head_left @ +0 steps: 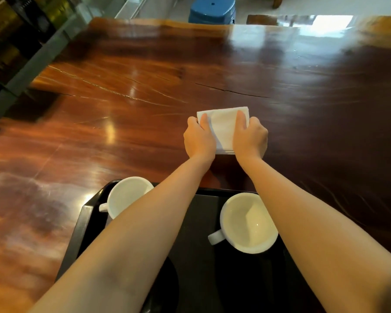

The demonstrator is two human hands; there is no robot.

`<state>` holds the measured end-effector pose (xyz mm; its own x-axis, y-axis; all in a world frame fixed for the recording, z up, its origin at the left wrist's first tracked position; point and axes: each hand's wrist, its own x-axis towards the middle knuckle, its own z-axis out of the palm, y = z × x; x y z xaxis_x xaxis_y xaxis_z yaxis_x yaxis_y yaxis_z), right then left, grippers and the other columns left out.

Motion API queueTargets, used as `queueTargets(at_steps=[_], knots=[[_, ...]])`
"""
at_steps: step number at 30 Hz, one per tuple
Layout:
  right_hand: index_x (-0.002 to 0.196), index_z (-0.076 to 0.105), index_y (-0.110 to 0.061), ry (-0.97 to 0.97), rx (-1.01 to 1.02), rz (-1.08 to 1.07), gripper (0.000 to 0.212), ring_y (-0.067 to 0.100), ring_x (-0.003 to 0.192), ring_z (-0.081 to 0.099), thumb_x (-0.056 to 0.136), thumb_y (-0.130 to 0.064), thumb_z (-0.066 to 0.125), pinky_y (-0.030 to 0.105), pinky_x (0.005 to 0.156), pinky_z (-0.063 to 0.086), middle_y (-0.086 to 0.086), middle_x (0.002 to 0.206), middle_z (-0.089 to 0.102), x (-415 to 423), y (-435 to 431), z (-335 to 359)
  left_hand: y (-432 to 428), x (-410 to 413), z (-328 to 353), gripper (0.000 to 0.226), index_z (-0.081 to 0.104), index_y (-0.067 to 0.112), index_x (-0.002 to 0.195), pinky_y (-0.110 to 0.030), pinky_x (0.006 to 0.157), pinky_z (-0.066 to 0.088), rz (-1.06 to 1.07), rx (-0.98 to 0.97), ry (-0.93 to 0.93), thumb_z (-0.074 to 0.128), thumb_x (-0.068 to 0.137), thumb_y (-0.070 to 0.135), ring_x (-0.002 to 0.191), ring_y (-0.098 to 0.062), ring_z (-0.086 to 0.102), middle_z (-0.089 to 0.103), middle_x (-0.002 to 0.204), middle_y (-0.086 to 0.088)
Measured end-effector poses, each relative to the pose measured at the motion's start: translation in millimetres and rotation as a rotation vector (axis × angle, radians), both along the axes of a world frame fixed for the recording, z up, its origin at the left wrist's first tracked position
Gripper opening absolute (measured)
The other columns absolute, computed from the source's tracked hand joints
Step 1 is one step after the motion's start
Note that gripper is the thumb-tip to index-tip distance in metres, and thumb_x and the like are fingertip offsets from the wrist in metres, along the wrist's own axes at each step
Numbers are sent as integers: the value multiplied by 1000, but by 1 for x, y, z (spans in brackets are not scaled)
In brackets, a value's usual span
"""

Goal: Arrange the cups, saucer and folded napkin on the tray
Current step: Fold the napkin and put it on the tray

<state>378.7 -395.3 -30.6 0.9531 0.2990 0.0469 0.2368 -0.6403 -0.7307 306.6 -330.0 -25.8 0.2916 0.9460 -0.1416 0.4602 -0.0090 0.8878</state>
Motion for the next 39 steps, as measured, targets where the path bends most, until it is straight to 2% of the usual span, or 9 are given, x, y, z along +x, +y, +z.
queueTargets(at_steps=[7,12,16,21,27,32,35,37,39], knots=[[90,57,-4,-132,11,61,46,16,64,48,97,-42,32,17,43,25,2,75,51,-9,-20,34,-21,-14,40,35,48,14,111,-26,70,55,-12,55,-47,32,98,42,84,-12,56,53,95,4],[88,55,-7,-80,160,54,37,18,69,49,98,-35,33,18,44,26,3,79,53,-23,-46,73,-46,-31,82,27,48,18,102,-28,68,57,-55,132,-151,35,98,41,78,-10,58,54,88,7],[86,57,-8,-7,355,-14,31,15,70,49,99,-28,36,17,47,33,3,79,55,-48,-74,94,-71,-55,106,19,48,21,93,-14,60,47,-95,173,-267,38,98,37,68,-2,53,52,76,18],[83,54,-15,36,482,-139,26,1,63,48,98,-29,37,0,48,38,-10,69,51,-113,-116,94,-112,-107,107,17,51,27,87,-19,63,44,-98,8,-358,41,96,38,70,-2,51,55,79,16],[95,56,-8,67,329,-234,37,5,64,53,99,-34,31,16,49,38,-5,75,56,-185,-181,60,-176,-188,70,20,48,19,111,-6,55,40,-284,-108,-196,41,96,32,78,0,52,54,90,11],[86,48,-16,190,128,-241,34,13,67,55,99,-36,25,20,47,37,-3,75,55,-219,-221,20,-230,-229,29,36,38,22,131,-5,73,37,-321,-121,-46,39,95,17,96,1,46,41,117,4],[92,48,-15,279,-39,-172,28,16,69,52,99,-28,24,21,47,32,-2,77,52,-226,-233,3,-237,-237,8,45,32,18,140,-21,92,38,-313,-177,88,36,95,12,109,-9,42,38,127,-3],[110,51,-13,315,-135,-111,29,14,77,51,98,-21,26,23,55,38,1,93,54,-228,-234,-4,-237,-240,-3,42,37,16,135,-29,91,38,-328,-170,202,35,94,10,112,-18,39,42,127,-8],[116,51,-12,341,-217,-61,32,14,77,50,97,-18,26,26,61,40,1,101,53,-230,-233,-9,-237,-243,-10,36,41,16,129,-29,84,35,-338,-154,273,37,94,11,104,-17,36,44,124,-10]])
